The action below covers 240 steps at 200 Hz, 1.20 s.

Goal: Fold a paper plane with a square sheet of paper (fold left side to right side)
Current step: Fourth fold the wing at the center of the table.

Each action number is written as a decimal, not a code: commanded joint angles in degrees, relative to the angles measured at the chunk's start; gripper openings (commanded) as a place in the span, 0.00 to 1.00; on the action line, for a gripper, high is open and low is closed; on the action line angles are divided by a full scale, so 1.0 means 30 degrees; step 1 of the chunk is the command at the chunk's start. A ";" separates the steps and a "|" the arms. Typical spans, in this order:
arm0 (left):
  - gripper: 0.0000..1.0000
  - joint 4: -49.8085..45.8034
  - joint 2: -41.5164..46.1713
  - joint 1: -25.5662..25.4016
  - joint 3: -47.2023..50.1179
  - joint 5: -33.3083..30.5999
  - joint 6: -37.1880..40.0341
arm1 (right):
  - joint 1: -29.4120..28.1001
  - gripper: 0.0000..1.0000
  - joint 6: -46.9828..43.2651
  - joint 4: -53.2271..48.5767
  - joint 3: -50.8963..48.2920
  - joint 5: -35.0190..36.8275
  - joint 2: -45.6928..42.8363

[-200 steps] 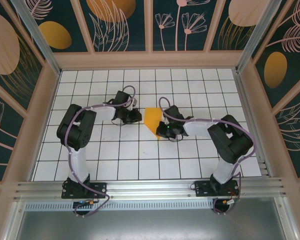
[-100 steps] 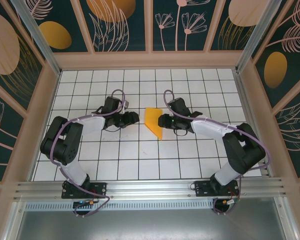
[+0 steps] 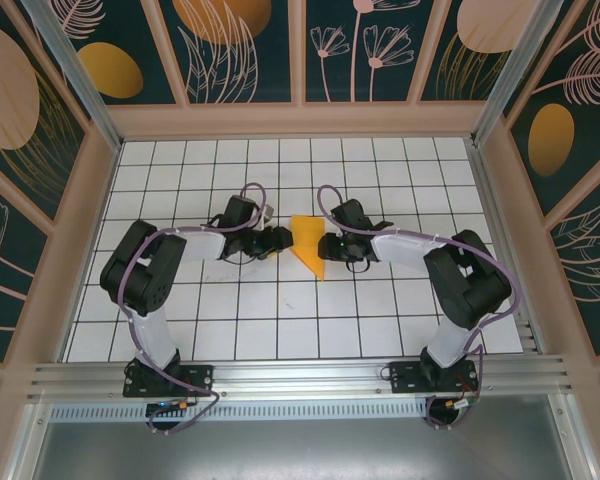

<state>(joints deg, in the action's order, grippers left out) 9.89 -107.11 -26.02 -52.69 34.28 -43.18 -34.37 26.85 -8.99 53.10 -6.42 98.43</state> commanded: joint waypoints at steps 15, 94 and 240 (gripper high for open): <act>0.50 0.0474 -0.0894 -0.0494 -0.0895 0.0395 -0.0255 | 0.0061 0.43 -0.0425 0.0125 0.0381 0.0450 0.0396; 0.19 -0.0190 -0.0672 -0.0818 -0.2067 0.0145 -0.0428 | -0.1203 0.55 -0.0771 0.1186 -0.1631 0.3413 -0.3642; 0.20 -0.0792 -0.0332 -0.1023 -0.2566 -0.0016 -0.1054 | -0.6400 0.51 -0.1333 0.1244 0.0050 0.8982 0.0379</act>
<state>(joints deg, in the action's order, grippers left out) 8.71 -109.75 -28.80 -58.96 34.04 -45.56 -53.25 24.18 -4.34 51.09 17.69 98.04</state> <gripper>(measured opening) 0.199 0.518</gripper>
